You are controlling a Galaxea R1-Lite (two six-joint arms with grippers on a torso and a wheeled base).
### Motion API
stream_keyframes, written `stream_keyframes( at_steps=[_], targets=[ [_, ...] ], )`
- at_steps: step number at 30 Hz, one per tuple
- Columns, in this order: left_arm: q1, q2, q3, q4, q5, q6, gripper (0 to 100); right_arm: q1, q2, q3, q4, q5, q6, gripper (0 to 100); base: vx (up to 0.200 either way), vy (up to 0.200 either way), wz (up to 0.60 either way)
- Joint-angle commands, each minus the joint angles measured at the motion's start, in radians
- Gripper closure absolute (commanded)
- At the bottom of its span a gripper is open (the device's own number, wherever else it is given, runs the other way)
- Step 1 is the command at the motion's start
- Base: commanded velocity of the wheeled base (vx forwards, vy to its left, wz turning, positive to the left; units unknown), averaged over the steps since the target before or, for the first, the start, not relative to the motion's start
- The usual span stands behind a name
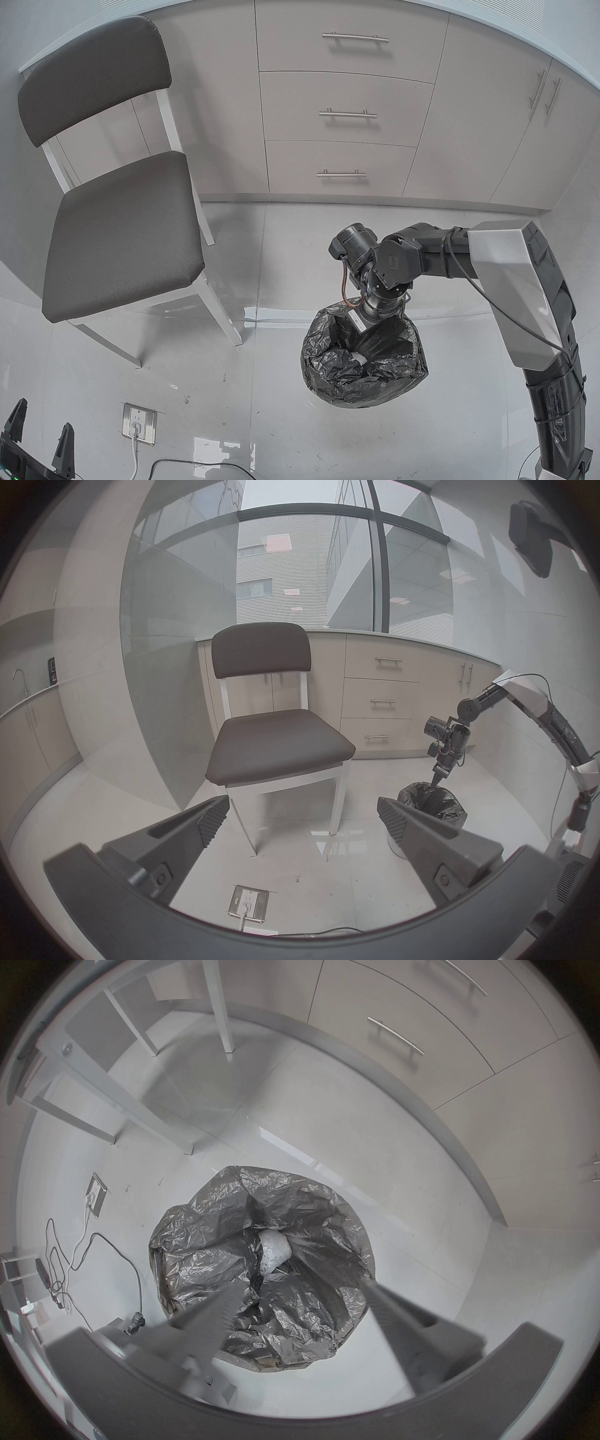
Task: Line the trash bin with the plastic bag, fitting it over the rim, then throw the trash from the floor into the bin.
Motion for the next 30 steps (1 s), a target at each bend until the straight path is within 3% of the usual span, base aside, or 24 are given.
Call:
stream_keyframes(
  at_steps=[1, 9, 12, 17, 22, 24, 25, 26, 30],
  targets=[
    [0.000, -0.015, 0.018, 0.000, 0.000, 0.000, 0, -0.008, -0.054, 0.000, 0.007, 0.000, 0.004, 0, 0.000, 0.000, 0.00],
    [0.000, -0.015, 0.018, 0.000, 0.000, 0.000, 0, -0.074, -0.177, 0.000, 0.011, -0.011, 0.002, 0, 0.000, 0.000, 0.00],
    [0.000, -0.015, 0.018, 0.000, 0.000, 0.000, 0, -0.098, -0.211, 0.000, 0.010, -0.052, 0.001, 0, 0.000, 0.000, 0.00],
    [0.000, -0.015, 0.018, 0.000, 0.000, 0.000, 0, -0.204, -0.332, 0.000, 0.008, -0.175, -0.009, 0, 0.000, 0.000, 0.00],
    [0.000, -0.015, 0.018, 0.000, 0.000, 0.000, 0, -0.339, -0.471, 0.000, 0.010, -0.239, -0.058, 0, 0.000, 0.000, 0.00],
    [0.000, -0.015, 0.018, 0.000, 0.000, 0.000, 0, -0.439, -0.563, 0.000, 0.013, -0.239, -0.085, 0, 0.000, 0.000, 0.00],
    [0.000, -0.015, 0.018, 0.000, 0.000, 0.000, 0, -0.439, -0.563, 0.000, 0.013, -0.239, -0.085, 0, 0.000, 0.000, 0.00],
    [0.000, -0.015, 0.018, 0.000, 0.000, 0.000, 0, -0.525, -0.632, 0.000, 0.014, -0.233, -0.107, 0, 0.000, 0.000, 0.00],
    [0.000, -0.015, 0.018, 0.000, 0.000, 0.000, 0, -0.675, -0.772, 0.000, 0.066, -0.207, -0.116, 0, 0.000, 0.000, 0.00]
  ],
)
